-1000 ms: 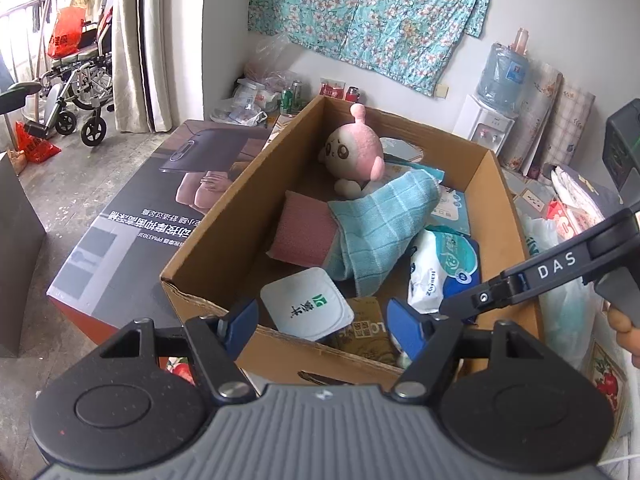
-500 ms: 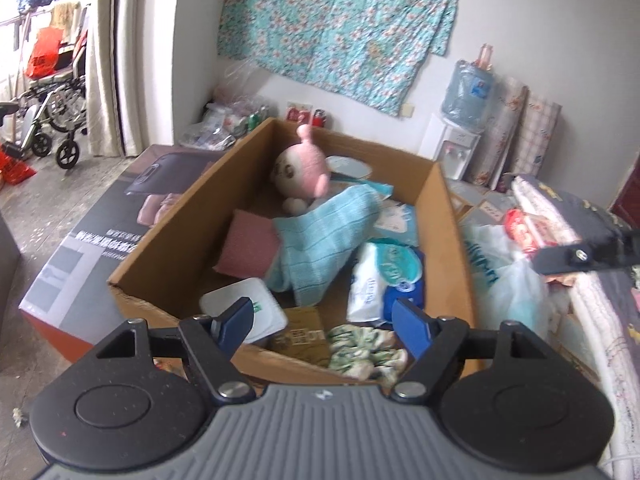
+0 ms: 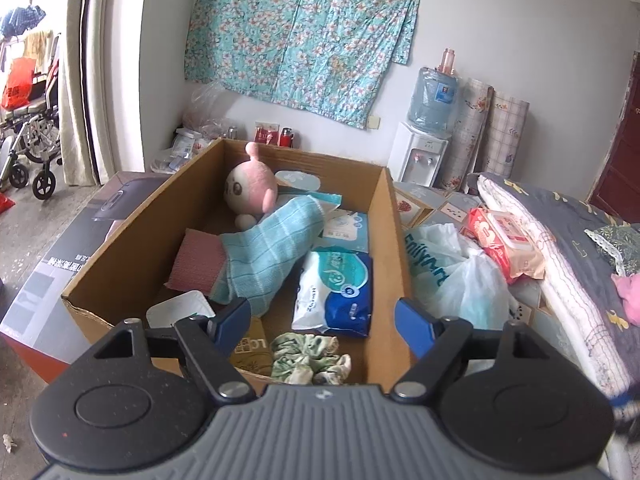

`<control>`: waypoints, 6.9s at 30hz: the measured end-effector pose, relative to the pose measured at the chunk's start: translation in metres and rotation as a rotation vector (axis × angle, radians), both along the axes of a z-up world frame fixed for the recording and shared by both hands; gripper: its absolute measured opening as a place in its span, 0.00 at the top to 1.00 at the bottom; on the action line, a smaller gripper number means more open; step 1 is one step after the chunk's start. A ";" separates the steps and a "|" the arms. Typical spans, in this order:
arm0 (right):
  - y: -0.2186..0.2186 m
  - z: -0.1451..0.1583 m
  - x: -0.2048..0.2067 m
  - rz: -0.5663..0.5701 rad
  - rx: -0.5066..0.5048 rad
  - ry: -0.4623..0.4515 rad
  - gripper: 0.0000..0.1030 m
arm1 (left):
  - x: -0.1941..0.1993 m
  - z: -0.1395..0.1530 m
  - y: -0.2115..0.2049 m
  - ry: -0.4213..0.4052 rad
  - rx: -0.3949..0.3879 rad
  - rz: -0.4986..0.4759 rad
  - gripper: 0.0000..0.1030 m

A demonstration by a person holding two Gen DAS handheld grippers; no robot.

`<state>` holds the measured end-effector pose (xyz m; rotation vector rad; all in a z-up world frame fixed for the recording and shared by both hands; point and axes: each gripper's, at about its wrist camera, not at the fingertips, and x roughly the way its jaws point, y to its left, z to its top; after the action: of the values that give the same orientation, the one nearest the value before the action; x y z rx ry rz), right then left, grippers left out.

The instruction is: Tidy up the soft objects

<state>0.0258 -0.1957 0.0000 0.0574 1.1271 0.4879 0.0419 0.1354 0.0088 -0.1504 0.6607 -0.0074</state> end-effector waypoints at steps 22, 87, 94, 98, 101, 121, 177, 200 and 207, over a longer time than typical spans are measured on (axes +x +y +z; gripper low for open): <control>0.079 0.038 -0.036 -0.096 0.099 -0.334 0.01 | -0.079 0.001 -0.054 -0.019 0.180 0.003 0.00; 0.165 0.049 -0.014 -0.079 -0.023 -0.300 0.01 | -0.079 -0.008 -0.018 0.161 0.165 0.222 0.00; 0.172 0.047 -0.009 -0.069 -0.035 -0.298 0.01 | -0.080 -0.008 -0.016 0.165 0.176 0.246 0.00; 0.175 0.046 -0.007 -0.065 -0.036 -0.294 0.01 | -0.081 -0.009 -0.013 0.171 0.172 0.256 0.00; 0.176 0.046 -0.006 -0.062 -0.035 -0.291 0.01 | -0.082 -0.008 -0.012 0.171 0.176 0.264 0.00; 0.180 0.045 -0.007 -0.058 -0.047 -0.289 0.01 | -0.082 -0.009 -0.010 0.172 0.175 0.274 0.00; 0.179 0.034 0.003 -0.070 -0.067 -0.260 0.01 | -0.079 -0.016 -0.008 0.195 0.175 0.262 0.02; 0.180 0.034 0.004 -0.069 -0.069 -0.258 0.01 | -0.080 -0.016 -0.007 0.197 0.174 0.261 0.02; 0.181 0.033 0.005 -0.067 -0.070 -0.254 0.01 | -0.081 -0.019 -0.007 0.202 0.172 0.262 0.02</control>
<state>0.0306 -0.0151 0.0334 -0.0270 0.8893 0.3839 -0.0392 0.1281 -0.0097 -0.0713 0.8352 0.3190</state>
